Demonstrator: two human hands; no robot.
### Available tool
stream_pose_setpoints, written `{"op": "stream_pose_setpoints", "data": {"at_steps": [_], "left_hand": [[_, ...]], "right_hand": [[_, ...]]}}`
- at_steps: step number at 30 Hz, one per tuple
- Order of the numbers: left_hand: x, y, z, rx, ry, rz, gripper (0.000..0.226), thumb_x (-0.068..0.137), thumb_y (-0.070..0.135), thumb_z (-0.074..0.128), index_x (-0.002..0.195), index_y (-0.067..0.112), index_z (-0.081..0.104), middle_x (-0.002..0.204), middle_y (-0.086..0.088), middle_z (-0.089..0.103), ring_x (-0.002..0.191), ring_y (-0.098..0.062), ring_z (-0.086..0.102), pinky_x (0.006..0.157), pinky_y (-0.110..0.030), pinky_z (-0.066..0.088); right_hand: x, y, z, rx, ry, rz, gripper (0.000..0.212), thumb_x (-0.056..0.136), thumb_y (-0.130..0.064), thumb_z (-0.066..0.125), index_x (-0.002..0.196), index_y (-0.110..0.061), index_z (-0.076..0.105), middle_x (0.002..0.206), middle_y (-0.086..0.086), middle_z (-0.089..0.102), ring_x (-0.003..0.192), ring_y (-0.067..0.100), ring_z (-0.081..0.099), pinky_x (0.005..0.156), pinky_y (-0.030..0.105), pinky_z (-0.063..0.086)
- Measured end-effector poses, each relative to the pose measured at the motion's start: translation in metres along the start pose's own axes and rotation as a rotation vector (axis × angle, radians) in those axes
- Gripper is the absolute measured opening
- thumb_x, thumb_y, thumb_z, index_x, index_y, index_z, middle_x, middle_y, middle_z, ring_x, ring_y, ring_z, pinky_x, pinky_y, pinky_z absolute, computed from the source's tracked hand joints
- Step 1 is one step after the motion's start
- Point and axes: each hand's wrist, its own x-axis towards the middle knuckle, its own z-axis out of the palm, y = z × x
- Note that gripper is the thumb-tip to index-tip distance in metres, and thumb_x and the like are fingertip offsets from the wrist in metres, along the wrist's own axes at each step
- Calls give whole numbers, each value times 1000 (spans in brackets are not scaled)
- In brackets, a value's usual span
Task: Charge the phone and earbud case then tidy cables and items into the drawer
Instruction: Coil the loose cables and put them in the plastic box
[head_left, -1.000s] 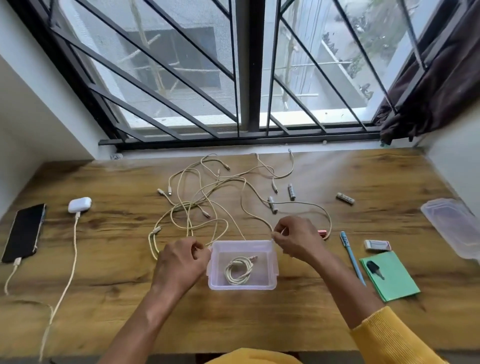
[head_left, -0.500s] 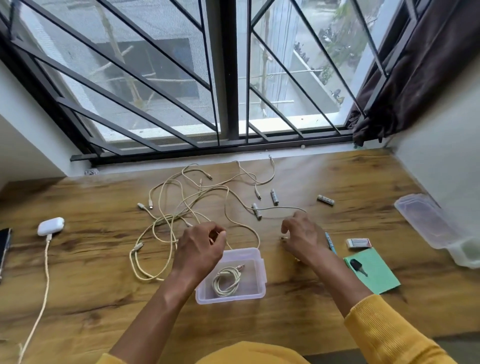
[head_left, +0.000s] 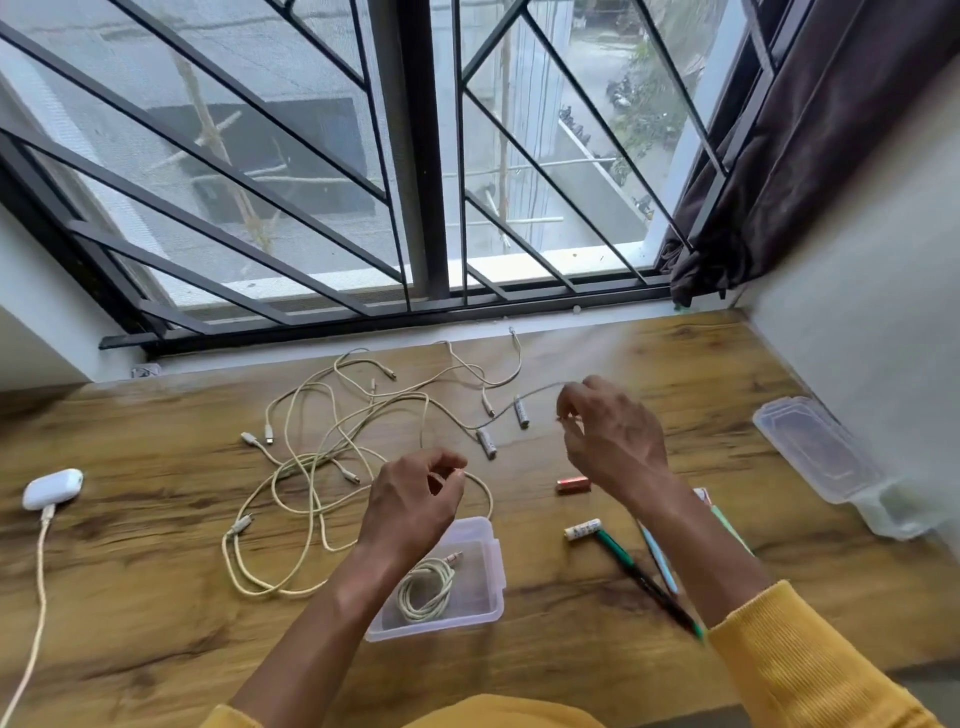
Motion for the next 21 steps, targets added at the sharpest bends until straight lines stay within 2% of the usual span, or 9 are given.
{"op": "stream_pose_setpoints", "data": {"at_steps": [3, 6, 8, 11, 13, 15, 17, 19, 21], "left_hand": [[8, 11, 3, -42, 25, 85, 31, 93, 31, 75, 124, 32, 73, 109, 14, 73, 88, 2, 69, 80, -33, 62], [22, 22, 1, -49, 89, 147, 57, 87, 45, 81, 139, 33, 59, 128, 11, 61, 101, -4, 64, 85, -33, 57], [33, 28, -2, -56, 139, 151, 76, 82, 52, 84, 147, 33, 48, 139, 6, 51, 118, -16, 59, 98, -39, 52], [42, 40, -10, -16, 217, 217, 83, 84, 62, 80, 150, 36, 39, 148, 4, 43, 133, -18, 42, 107, -42, 43], [48, 46, -16, 1, 186, 297, 62, 90, 68, 69, 142, 42, 46, 140, 8, 53, 128, -15, 43, 104, -44, 43], [55, 48, -25, -75, 16, 374, 41, 96, 71, 56, 122, 41, 67, 119, 12, 70, 116, -16, 58, 98, -50, 50], [58, 45, -30, -274, -199, 388, 46, 101, 63, 54, 98, 25, 80, 99, 5, 79, 99, -15, 72, 90, -47, 57], [55, 40, -34, -436, -333, 333, 45, 101, 47, 62, 80, 10, 77, 78, -2, 77, 76, -14, 71, 74, -32, 55], [51, 30, -42, -525, -373, 268, 39, 93, 40, 71, 69, 10, 67, 62, -2, 66, 60, -18, 62, 60, -25, 48]], "right_hand": [[13, -11, -29, 161, 102, -159, 11, 96, -19, 69, 97, -29, 64, 96, -12, 67, 91, 16, 53, 68, 32, 44], [21, -31, -56, 531, 28, -292, 9, 101, -16, 66, 104, -23, 61, 105, -11, 73, 107, 11, 63, 86, 34, 52], [24, -47, -72, 867, -140, -348, 7, 107, -14, 57, 113, -14, 53, 108, 0, 77, 112, 13, 69, 94, 33, 55], [28, -66, -83, 1311, -255, -451, 12, 111, -8, 42, 120, 0, 38, 103, 25, 73, 104, 36, 72, 97, 37, 55], [30, -77, -84, 1489, -301, -467, 13, 112, -11, 38, 124, -8, 35, 97, 26, 68, 93, 37, 70, 90, 42, 56], [33, -86, -83, 1589, -336, -414, 16, 112, -16, 36, 127, -12, 36, 88, 16, 64, 78, 28, 62, 73, 38, 52], [34, -94, -82, 1649, -360, -332, 22, 114, -16, 35, 135, -8, 37, 81, 11, 59, 67, 22, 52, 62, 37, 44], [36, -98, -81, 1689, -384, -263, 33, 115, -15, 35, 143, 1, 36, 79, 10, 56, 65, 19, 48, 60, 33, 41], [35, -100, -81, 1712, -448, -270, 37, 114, -14, 35, 144, 7, 41, 77, 9, 52, 64, 17, 44, 60, 31, 38]]}}
